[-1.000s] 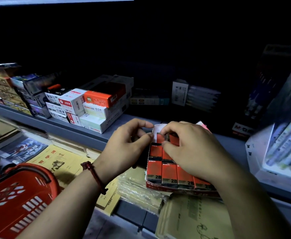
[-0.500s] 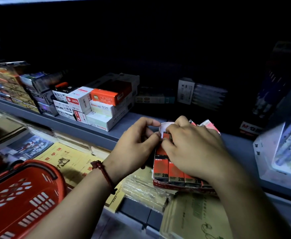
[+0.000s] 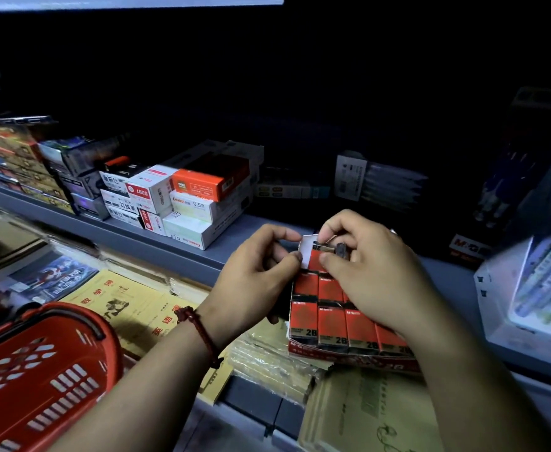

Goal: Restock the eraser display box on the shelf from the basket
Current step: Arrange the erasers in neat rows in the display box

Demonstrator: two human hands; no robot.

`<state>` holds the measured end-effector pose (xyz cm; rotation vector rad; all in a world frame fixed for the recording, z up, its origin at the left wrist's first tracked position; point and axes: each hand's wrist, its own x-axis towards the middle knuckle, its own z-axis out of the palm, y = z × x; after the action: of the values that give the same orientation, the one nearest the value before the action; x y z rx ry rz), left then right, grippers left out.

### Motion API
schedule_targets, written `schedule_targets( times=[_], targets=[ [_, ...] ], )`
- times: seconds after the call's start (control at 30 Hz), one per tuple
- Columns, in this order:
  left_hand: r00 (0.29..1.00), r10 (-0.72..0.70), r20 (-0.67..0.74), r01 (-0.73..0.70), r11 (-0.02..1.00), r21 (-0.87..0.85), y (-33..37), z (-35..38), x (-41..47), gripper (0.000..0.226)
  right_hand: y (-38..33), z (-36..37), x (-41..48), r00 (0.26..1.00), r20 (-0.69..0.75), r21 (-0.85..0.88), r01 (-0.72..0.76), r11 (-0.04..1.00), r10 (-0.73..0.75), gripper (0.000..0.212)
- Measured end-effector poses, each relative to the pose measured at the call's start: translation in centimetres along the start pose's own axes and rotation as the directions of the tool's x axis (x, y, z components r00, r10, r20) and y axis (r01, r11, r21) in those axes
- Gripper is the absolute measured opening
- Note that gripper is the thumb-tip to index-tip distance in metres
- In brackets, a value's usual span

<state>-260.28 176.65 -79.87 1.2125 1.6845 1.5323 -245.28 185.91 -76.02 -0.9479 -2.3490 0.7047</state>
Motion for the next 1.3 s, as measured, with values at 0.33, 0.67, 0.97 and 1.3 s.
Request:
schedule_targets(
  times=[0.33,0.67,0.97,1.3],
  targets=[
    [0.998,0.06,-0.035,-0.053,0.983,0.177,1.0,0.6,0.6,0.012,0.9,0.6,0.4,0.996,-0.065,0.323,-0.034,0.946,0.058,0.013],
    [0.993,-0.096,-0.074,0.08,0.979,-0.188,1.7,0.2,0.8,0.019,0.8,0.2,0.3,0.997,-0.06,0.312,-0.029,0.95,0.05,0.01],
    [0.986,0.14,-0.093,-0.125,0.981,0.149,1.2,0.1,2.2,0.019,1.2,0.5,0.1,0.993,-0.112,0.181,-0.008,0.983,0.029,0.018],
    [0.971,0.238,-0.007,-0.189,0.787,0.588,1.6,-0.2,2.6,0.012,0.9,0.5,0.0,0.99,-0.142,0.15,0.023,0.988,-0.002,0.016]
  ],
)
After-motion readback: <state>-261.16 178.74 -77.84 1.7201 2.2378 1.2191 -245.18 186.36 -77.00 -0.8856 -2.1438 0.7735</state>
